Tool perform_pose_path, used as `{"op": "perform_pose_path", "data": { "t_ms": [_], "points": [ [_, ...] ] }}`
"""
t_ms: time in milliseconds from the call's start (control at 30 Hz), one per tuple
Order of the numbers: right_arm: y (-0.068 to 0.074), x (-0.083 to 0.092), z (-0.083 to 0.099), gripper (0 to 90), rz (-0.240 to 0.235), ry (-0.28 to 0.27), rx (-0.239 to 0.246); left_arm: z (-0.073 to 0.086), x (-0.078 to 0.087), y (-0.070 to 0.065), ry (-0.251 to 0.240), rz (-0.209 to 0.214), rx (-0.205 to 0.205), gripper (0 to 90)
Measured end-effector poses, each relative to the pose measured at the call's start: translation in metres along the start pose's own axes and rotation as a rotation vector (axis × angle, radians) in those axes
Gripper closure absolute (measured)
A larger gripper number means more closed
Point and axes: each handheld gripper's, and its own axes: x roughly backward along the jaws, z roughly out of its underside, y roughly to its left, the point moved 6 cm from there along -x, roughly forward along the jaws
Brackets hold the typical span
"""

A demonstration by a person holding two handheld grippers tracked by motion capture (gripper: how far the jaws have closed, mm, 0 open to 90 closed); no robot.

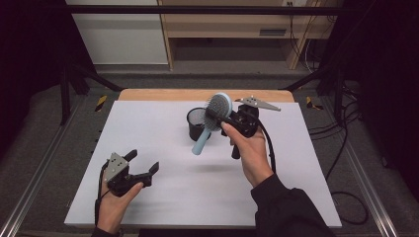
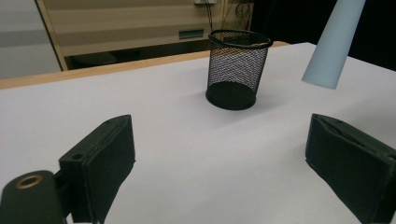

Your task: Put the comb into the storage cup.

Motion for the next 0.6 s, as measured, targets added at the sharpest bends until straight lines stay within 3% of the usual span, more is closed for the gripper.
{"op": "perform_pose_path", "data": {
  "t_ms": [600],
  "points": [
    [-0.010,-0.021,-0.024,50.4,0.027,-0.051,-0.037,0.006,-0.005,0.001,0.015,0.012,0.009,6.1]
  ]
}}
